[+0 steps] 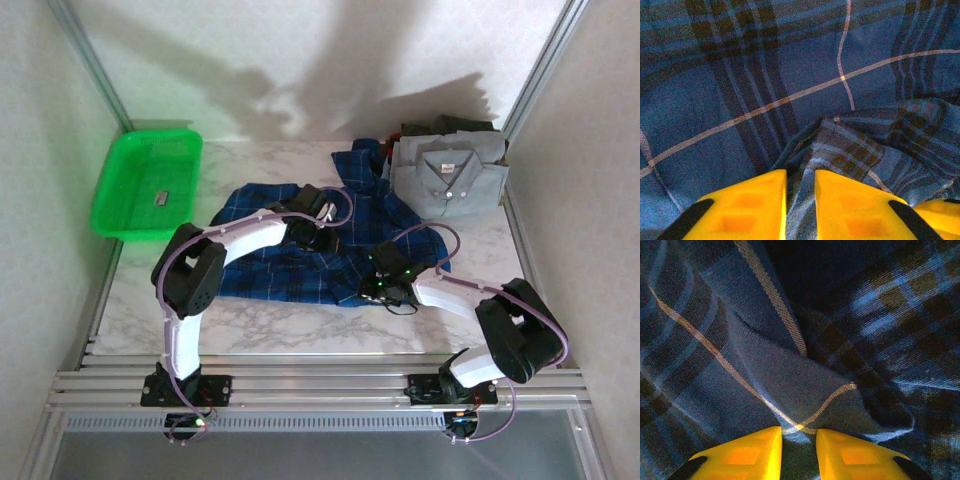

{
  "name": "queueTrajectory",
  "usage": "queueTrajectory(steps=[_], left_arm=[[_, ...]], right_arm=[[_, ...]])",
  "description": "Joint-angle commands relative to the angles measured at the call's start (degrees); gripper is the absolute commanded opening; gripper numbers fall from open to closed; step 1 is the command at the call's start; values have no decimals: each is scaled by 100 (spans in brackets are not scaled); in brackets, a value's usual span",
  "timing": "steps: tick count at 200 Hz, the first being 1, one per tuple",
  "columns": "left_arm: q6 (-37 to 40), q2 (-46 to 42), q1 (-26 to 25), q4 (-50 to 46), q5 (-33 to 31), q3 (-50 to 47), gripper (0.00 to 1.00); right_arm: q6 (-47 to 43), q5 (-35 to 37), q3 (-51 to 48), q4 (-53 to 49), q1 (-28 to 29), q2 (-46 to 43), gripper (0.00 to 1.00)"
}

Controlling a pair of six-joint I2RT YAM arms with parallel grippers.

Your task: Fold and stack the long sleeve shirts

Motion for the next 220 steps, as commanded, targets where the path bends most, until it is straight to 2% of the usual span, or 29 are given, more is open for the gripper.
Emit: queueTrajectory(steps=[1,18,31,72,89,105,134,160,191,220], left_arm=[[247,98,-91,-65,64,130,15],[278,24,-135,-77,59,37,5],[269,-128,-141,-69,26,-68,1],[409,-1228,-398,121,-22,-606,0],[525,-1793,-711,109,-150,-868,0],[520,-2405,-1007,257,-162,-1183,0],[403,-3244,-1780,284,-242,-1578,0],[35,-3477,-2749,145,-565,-1988,0],[-646,-3333,-3763,-74,-1038,-2511,0],[-1084,-2852,-4290,71,-1365,-2700,0]], right_arm=[[86,255,5,-367,62,109,26],[119,281,41,-427,56,40,27],[137,355,105,-549,57,-93,30],[158,771,695,-1412,-142,-1165,63],[139,987,1067,-2033,-461,-1669,73],[-17,821,1319,-2371,-987,-2030,77],[-560,122,2091,-3111,-2204,-1668,79],[-1058,-619,2904,-3317,-2751,-901,79],[-1354,-1458,3160,-3403,-2834,-513,74],[-1445,-2157,2314,-3164,-2729,-789,66]])
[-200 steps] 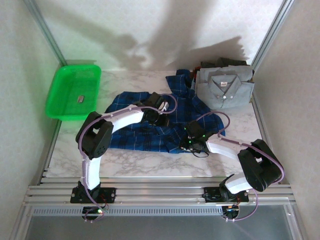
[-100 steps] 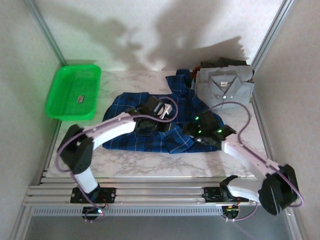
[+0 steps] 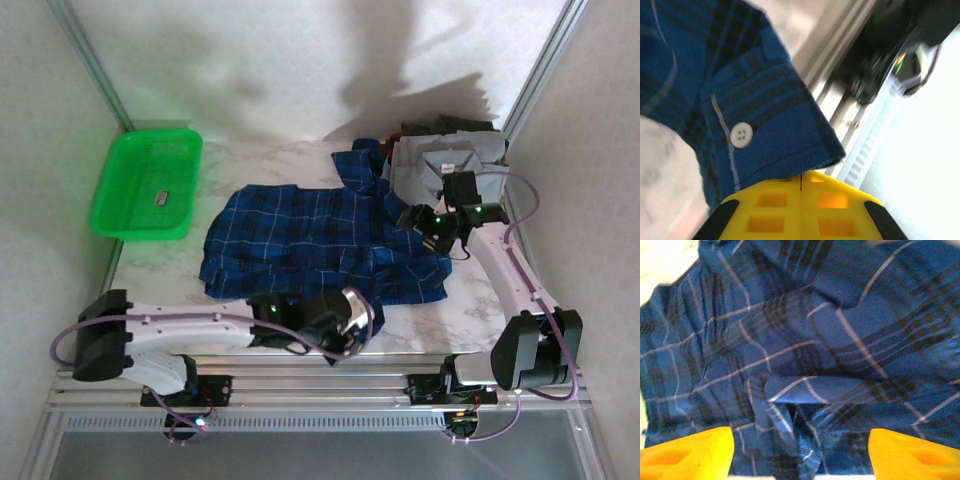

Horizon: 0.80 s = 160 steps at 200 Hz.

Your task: Fold and stack the long sleeve shirts

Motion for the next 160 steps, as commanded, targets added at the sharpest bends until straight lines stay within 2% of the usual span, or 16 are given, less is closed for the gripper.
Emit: queueTrajectory(steps=[1,19,37,53,91,120,147,160], left_arm=[[-610,393,-279,-102,-568,-121,0],[-698,786,-367,-11,-730,80,0],[-679,1134,-434,20,-886,423,0],[-642,1315,-435,-96,-1098,647,0],[-541,1390,-409,-346,-1260,713,0],[-531,1486,-399,-329,-1236,856,0],[-527,1523,-369,-340,-1286,885,0],[-490,1459,-296,-411,-1339,900,0]], right_arm=[[-297,-957,-591,-126,107,-286,66],[-190,-1152,-1044,63,394,-505,62],[5,-1332,-1383,297,925,-547,60],[116,-1186,-1586,234,1276,-342,57],[171,-784,-2183,556,1374,-164,53],[-23,-626,-2179,761,1415,360,51],[106,-900,-2205,1321,1472,573,46],[112,-988,-2137,1459,1540,666,39]])
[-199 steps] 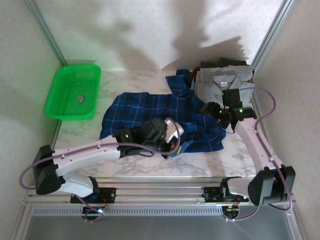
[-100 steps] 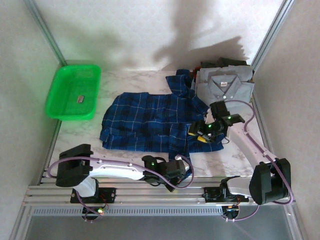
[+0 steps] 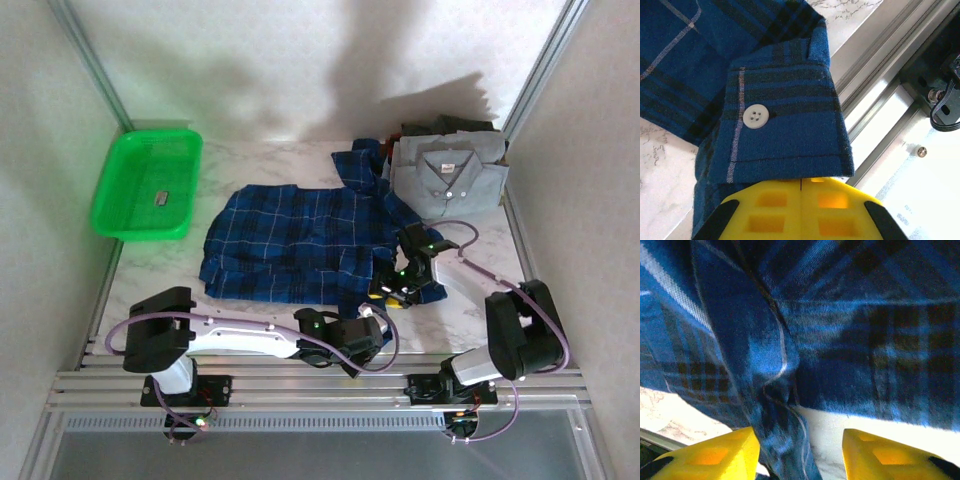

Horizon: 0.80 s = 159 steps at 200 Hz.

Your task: Fold and stack the long sleeve shirts

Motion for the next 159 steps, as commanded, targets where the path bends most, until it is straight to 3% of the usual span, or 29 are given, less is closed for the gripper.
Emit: queueTrajectory(steps=[1,20,42,77,103,134,159], left_arm=[[73,-1,98,-235,-287,161,0],[182,-227,298,-435,-488,228,0],[413,-524,606,-860,-843,444,0],[959,-735,951,-1470,-1343,1041,0],[1211,-585,974,-1968,-1807,1353,0],[1002,-463,734,-1851,-2067,1076,1],[430,-260,255,-1473,-1885,541,5]], right_arm=[[19,-175,24,524,143,131,38],[-84,-163,361,387,136,388,15],[38,-465,870,562,78,394,4],[140,-742,2253,537,-271,832,1],[248,-794,2686,746,-654,1050,0],[378,-854,2404,1125,-862,1220,1],[450,-800,1812,1415,-859,1242,2]])
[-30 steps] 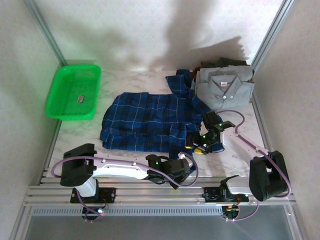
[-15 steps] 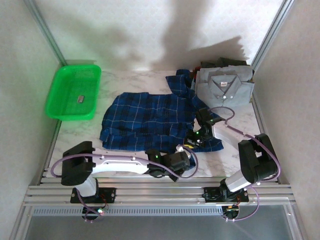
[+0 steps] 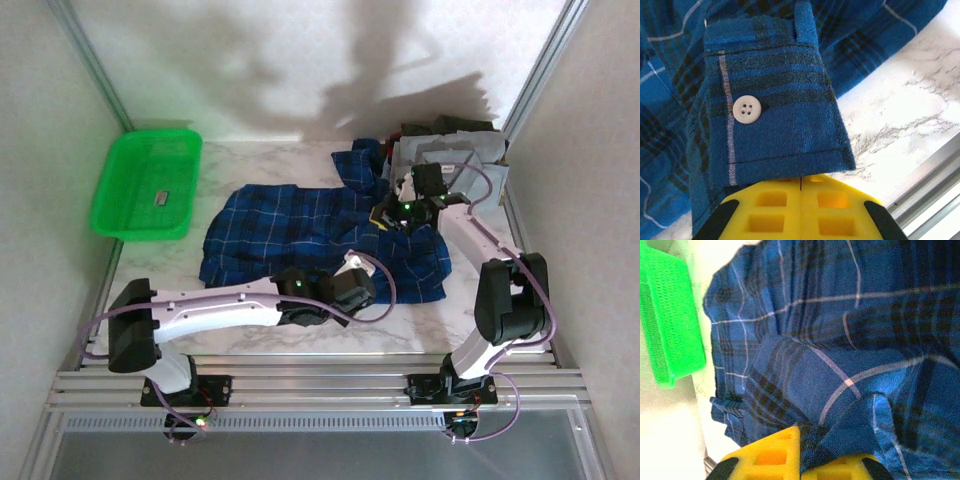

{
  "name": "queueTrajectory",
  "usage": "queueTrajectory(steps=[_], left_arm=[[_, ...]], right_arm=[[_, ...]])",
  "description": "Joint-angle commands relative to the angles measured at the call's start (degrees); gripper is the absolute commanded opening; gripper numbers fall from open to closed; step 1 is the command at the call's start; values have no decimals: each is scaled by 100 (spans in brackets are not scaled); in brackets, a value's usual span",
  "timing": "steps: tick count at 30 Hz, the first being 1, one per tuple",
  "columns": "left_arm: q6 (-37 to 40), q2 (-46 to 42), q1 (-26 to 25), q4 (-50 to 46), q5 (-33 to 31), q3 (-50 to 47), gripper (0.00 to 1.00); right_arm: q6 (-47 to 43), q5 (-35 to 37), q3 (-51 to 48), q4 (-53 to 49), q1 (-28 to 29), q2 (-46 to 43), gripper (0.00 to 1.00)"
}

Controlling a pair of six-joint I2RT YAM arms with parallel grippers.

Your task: Fold and stack the long sleeve shirts

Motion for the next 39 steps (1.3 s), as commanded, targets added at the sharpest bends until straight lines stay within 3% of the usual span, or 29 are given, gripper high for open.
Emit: queueTrajectory(steps=[1,4,7,8,9,10,12,13,17,20,23,27,30,39], left_arm=[[-505,257,-495,-36,-59,-555,5],[-1353,386,-614,264,-59,-1339,4],[-2195,251,-611,373,-377,-1712,15],[-2440,173,-583,374,-465,-1781,28],[-2723,42,-552,377,-547,-1852,47],[-2964,-134,-555,446,-583,-1919,59],[-3397,-562,-549,680,-610,-2043,72],[-3632,-802,-549,855,-579,-2120,86],[-4483,-1663,-460,1910,-145,-2538,99],[-5186,-1803,-364,2538,435,-2669,99],[-5940,-1467,-262,2585,1165,-2556,97],[-6799,-893,-161,2844,2044,-2668,87],[-6953,-536,-120,2189,2026,-2381,81],[-7154,34,229,1984,1586,-2074,75]], right_arm=[[128,21,-577,329,1,128,2],[87,217,-1080,502,-5,134,4],[69,204,-1446,623,1,125,8],[65,228,-1531,634,-3,106,10],[50,258,-1607,628,-9,72,14],[7,273,-1669,620,-6,36,20],[-55,333,-1740,537,1,-40,38],[-115,332,-1761,463,-1,-84,44],[-275,520,-1824,182,-7,-401,55],[-491,877,-1758,-306,-10,-666,62],[-778,1354,-1675,-919,-18,-944,69],[-1081,1658,-1692,-1392,-25,-1465,81],[-1189,1600,-1723,-1670,-27,-1945,83],[-1232,912,-2051,-2218,5,-3426,87]])
